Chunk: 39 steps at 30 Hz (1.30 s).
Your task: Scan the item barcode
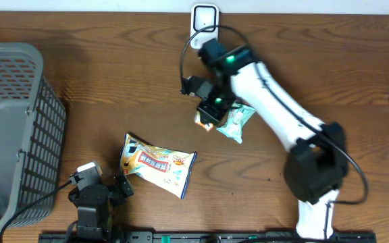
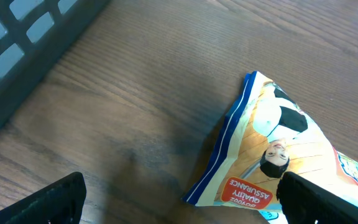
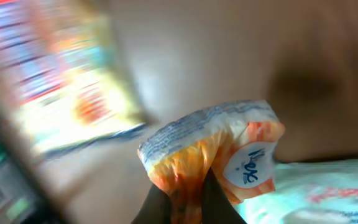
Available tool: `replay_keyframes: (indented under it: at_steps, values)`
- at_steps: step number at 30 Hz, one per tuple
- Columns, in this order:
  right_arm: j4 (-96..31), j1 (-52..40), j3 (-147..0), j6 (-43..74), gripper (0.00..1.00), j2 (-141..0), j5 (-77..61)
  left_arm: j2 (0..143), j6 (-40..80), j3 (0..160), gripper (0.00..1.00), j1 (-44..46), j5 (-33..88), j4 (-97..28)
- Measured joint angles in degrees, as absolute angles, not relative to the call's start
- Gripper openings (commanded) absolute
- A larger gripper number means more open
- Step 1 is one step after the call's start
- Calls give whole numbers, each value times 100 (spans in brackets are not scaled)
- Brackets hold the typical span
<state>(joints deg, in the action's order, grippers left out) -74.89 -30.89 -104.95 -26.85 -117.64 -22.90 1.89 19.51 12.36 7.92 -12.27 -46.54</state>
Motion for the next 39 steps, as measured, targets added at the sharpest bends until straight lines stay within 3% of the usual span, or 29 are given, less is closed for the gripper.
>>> replay_keyframes:
  at_steps: [6,9,16,25,30,39]
  values:
    - [-8755,-2635,-10510,-4827,1,-10860,-4303,189,1951,1236,98,792,-1227,-4652]
    - [-8595,-2392,-10527,-4871,1,-10479,-5081,189,1949,1236,98,792,-1227,-4652]
    - [-8197,-1966,-10602,-539,1,-10403,-4912,189,1951,1236,98,792,-1227,-4654]
    - [-9236,-1949,-10595,4423,2,-10484,-4762,189,1951,1236,98,792,-1227,-4654]
    - [-9240,-1940,-10595,5920,2,-10484,-5022,189,1951,1236,98,792,-1227,-4654]
    - [-9238,-1940,-10595,6665,1,-10484,-5358,189,1949,1236,98,792,-1227,-4654]
